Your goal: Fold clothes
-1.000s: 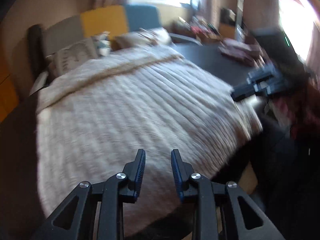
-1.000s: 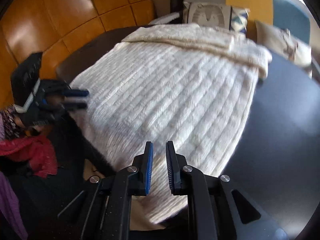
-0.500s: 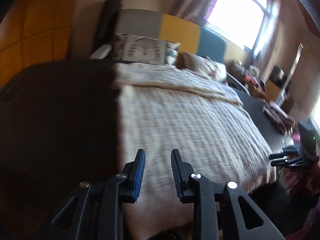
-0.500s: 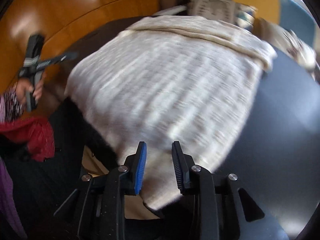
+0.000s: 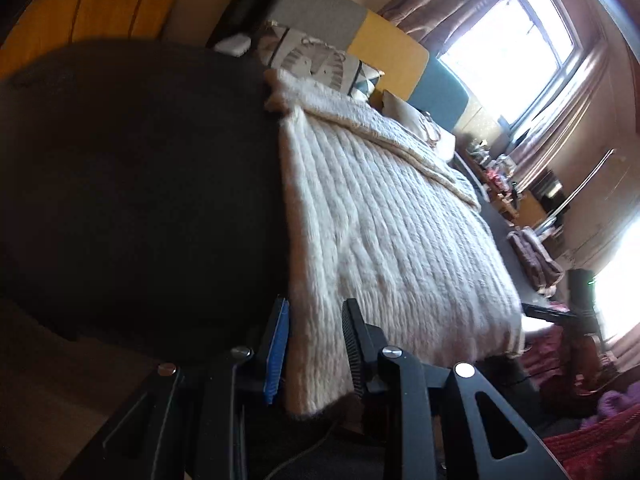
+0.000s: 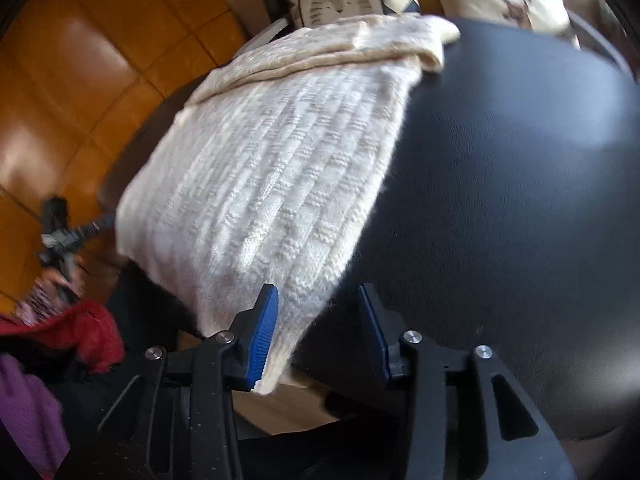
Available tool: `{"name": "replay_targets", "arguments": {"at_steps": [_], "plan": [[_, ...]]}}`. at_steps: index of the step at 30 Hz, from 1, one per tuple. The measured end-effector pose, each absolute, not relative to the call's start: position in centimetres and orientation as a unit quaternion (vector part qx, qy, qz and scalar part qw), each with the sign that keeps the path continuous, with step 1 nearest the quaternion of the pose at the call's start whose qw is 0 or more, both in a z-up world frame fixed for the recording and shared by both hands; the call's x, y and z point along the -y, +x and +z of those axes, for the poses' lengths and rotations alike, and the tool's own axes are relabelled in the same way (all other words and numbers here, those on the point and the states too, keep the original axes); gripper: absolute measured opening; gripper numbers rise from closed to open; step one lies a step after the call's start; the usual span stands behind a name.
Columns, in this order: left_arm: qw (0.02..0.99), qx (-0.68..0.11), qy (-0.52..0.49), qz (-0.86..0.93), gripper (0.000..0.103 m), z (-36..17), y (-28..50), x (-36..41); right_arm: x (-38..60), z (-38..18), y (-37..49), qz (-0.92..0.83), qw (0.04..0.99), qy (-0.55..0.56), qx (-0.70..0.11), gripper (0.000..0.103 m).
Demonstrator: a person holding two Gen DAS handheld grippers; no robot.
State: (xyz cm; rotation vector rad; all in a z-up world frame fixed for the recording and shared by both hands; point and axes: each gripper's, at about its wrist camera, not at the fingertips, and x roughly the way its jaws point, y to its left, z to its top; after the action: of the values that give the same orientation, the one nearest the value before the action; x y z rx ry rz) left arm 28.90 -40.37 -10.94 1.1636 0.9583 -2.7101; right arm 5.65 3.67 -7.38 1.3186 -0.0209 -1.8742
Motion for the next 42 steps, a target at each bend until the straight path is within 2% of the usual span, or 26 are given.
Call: {"name": "replay_targets", "arguments": {"at_steps": [7,10,18,24,27,30,31,34,42], "plan": [[-0.013,-0.383,0.356,-0.852,0.028,-12.2,28.7,41.5,-4.5,-8.5,5.1,-0.703,0.445,0.546,0.095,0.045],[-0.025,-0.393,0.362,-0.845,0.028,-12.4,28.3,41.6,-3.9,-8.8,5.1,-0.691,0.458,0.548,0.111,0.045],[-0.062,-0.451,0.362,-0.814,0.028,-13.8,28.7,41.8,-4.3,-11.2,4.8,-0.605,0.496,0.583,0.218,0.045],[-0.063,-0.43,0.378,-0.818,0.028,-13.4,27.7,41.1,-1.2,-10.3,5.4,-0.612,0.51,0.58,0.174,0.045],[-0.053,-0.446,0.372,-0.812,0.025,-13.8,27.7,41.1,-0.2,-9.9,5.7,-0.626,0.502,0.577,0.152,0.04],[-0.03,-0.42,0.374,-0.826,0.023,-13.5,27.6,40.3,0.1,-10.1,5.6,-0.642,0.476,0.587,0.129,0.008],[-0.021,-0.402,0.377,-0.834,0.017,-13.3,27.5,39.8,0.0,-10.3,5.5,-0.64,0.469,0.593,0.139,0.008],[-0.003,-0.378,0.381,-0.844,0.011,-12.8,27.0,39.0,-0.1,-10.5,5.6,-0.638,0.464,0.594,0.157,0.008],[-0.058,-0.409,0.322,-0.851,0.01,-10.6,27.3,38.8,-2.1,-9.2,5.3,-0.636,0.487,0.566,0.196,0.007]]}}
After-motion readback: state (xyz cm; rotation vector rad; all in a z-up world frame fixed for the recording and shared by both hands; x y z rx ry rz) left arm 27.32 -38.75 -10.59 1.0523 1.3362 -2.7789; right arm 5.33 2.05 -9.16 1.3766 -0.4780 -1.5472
